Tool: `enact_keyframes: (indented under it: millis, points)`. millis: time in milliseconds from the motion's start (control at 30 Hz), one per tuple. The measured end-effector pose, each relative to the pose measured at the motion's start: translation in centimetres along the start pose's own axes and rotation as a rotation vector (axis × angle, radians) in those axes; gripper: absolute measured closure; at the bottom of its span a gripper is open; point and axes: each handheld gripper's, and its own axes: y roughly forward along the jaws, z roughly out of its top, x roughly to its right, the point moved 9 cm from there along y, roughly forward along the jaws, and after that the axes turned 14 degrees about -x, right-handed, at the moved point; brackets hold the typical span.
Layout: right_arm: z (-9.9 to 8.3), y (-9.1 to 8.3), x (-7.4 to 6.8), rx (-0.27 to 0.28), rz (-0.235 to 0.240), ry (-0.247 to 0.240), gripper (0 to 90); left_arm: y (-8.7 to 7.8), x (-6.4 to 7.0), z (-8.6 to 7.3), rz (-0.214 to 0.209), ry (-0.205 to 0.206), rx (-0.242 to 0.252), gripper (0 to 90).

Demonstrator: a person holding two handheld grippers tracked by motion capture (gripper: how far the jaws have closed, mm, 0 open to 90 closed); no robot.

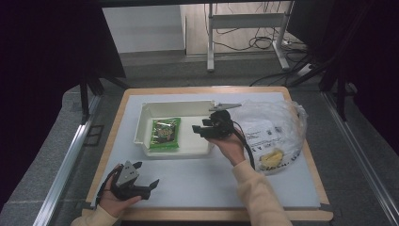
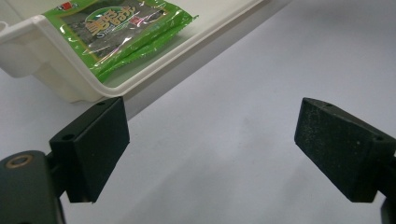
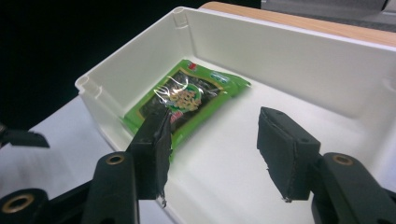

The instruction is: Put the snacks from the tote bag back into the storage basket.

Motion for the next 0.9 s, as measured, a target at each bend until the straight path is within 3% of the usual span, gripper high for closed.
enact_keyframes:
  millis: [300,433,733,900]
  points:
    - [-3.6,-4.3,1.2,0.009,-0.045,-0.063,41.5,0.3,0.1,0.0,0.002,-0.009,-0.006,10.3]
    - [-5.3,-5.6,1.5,0.014,-0.031,-0.064,39.3,0.4,0.0,0.0,0.002,-0.010,-0.008,10.3]
    - [-9.4,-7.6,2.3,0.033,-0.075,-0.071,37.0,0.3,-0.1,0.0,-0.001,-0.014,-0.001,10.3]
    - [-11.8,-7.7,2.6,0.021,-0.089,-0.065,36.5,0.2,-0.2,0.1,0.000,-0.011,0.004,10.3]
